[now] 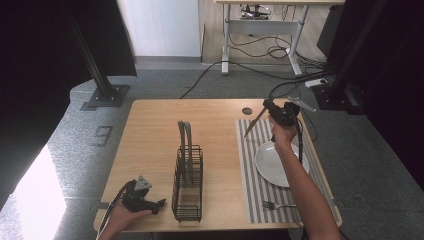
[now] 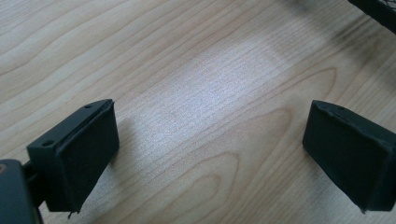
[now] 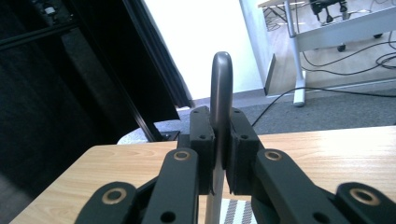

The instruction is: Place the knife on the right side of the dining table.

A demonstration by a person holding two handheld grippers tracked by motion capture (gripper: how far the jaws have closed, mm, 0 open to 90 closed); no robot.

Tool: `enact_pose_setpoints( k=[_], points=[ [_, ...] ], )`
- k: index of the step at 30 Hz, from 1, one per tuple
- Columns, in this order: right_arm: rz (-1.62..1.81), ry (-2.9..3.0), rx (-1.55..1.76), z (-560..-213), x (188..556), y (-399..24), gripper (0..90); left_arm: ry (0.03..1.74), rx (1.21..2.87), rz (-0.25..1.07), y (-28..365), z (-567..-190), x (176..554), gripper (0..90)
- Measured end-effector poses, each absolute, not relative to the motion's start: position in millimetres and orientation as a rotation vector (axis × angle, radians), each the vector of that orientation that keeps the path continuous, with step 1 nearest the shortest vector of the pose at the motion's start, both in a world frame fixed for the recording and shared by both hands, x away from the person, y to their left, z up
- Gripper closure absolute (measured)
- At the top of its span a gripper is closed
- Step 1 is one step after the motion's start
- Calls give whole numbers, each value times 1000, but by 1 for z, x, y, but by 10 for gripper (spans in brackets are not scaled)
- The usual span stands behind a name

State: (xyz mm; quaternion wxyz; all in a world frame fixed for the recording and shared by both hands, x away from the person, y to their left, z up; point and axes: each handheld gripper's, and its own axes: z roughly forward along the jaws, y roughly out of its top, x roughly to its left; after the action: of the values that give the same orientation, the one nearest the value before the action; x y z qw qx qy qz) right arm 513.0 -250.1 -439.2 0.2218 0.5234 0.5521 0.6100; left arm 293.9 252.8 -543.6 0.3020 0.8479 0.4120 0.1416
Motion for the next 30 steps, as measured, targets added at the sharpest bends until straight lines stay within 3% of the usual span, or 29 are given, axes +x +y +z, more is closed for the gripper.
enact_pose_setpoints(
  k=[30],
  points=[
    [1618,1497,1539,-454,519,-280,804,1093,2247,377,253,-544,294,33]
  ],
)
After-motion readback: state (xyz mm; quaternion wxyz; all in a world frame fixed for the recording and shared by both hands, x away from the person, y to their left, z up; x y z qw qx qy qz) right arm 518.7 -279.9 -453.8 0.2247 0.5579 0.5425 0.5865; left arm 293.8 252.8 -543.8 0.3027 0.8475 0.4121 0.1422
